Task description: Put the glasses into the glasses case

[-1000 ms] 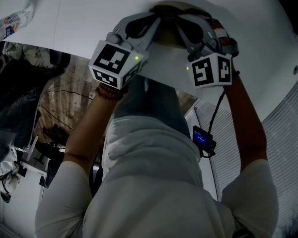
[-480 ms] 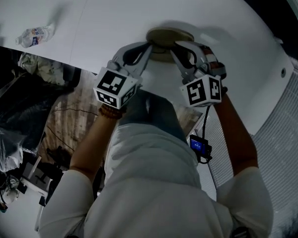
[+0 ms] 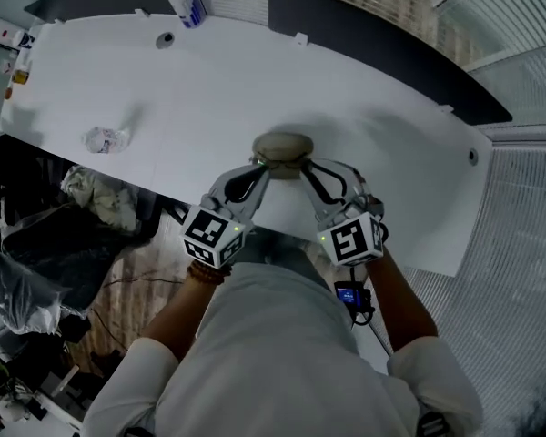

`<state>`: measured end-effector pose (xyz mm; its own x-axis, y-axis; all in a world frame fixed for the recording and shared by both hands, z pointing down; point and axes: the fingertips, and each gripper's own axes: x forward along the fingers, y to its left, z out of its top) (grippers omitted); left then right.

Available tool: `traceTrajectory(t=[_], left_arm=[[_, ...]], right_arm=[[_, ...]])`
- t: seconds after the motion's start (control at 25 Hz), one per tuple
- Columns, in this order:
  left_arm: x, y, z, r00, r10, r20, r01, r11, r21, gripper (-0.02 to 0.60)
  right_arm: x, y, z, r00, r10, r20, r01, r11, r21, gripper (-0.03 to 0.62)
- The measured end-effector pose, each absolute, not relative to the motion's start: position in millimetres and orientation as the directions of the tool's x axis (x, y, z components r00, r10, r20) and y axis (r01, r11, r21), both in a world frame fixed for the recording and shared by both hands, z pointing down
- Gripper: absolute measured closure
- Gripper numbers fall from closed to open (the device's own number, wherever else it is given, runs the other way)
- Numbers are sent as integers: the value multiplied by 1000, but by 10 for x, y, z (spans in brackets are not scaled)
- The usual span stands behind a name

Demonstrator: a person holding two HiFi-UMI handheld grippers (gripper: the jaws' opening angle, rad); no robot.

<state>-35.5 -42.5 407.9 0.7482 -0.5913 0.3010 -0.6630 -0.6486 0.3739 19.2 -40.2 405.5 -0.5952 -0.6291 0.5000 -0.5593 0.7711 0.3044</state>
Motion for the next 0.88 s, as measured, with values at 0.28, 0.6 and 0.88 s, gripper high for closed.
traceTrajectory(t=[0.28, 0.6, 0.88], left_arm=[[-103, -212, 3179, 816, -550, 175, -575, -743, 342, 578], [131, 3, 2262, 852, -524, 3, -508, -824, 249, 578], [316, 337, 1820, 873, -477, -103, -448, -867, 218, 578]], right_arm=[[260, -208, 3056, -583, -723, 371, -676, 685, 273, 526], [494, 44, 2161, -563, -818, 121, -800, 576, 168, 542], [695, 502, 1739, -496, -868, -4, -867, 495, 64, 591]])
